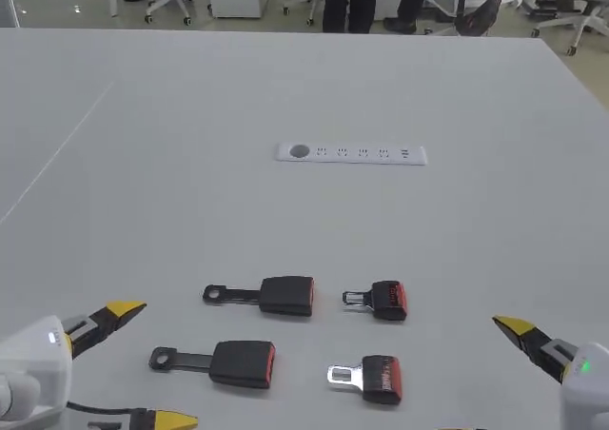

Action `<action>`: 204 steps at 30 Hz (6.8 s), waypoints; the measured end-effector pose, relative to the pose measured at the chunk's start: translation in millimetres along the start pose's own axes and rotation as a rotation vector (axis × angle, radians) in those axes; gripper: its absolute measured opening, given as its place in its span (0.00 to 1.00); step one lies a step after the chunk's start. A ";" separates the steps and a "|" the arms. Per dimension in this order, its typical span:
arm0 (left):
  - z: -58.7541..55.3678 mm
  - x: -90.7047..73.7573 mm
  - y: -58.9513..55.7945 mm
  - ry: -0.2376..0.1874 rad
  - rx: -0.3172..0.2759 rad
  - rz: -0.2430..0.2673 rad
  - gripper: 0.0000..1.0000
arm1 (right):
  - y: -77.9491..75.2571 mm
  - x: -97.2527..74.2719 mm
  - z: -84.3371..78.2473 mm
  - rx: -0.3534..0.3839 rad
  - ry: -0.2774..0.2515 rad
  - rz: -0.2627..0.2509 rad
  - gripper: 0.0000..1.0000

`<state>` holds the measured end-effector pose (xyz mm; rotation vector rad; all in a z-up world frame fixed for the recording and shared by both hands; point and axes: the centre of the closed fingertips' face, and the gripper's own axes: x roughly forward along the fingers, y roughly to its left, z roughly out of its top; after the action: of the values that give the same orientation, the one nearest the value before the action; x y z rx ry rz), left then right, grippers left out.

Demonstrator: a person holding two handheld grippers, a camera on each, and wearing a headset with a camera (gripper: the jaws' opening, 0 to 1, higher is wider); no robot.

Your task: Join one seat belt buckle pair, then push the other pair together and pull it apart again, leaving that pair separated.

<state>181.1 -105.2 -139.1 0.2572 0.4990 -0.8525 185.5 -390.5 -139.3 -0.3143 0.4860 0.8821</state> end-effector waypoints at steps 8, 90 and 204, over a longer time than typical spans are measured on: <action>6.0 8.3 2.6 0.019 0.032 -0.040 0.94 | 2.8 5.9 -1.1 -0.025 0.023 0.041 0.96; -29.7 72.8 -23.9 0.478 0.361 -0.441 0.33 | 43.8 67.4 -21.2 -0.325 0.216 0.394 0.31; -36.3 73.8 -21.6 0.497 0.405 -0.440 0.33 | 85.3 132.0 10.8 -0.380 0.161 0.412 0.30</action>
<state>193.8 -152.3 -208.7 0.7616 0.8633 -1.3292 191.6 -247.5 -205.2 -0.6506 0.5404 1.3615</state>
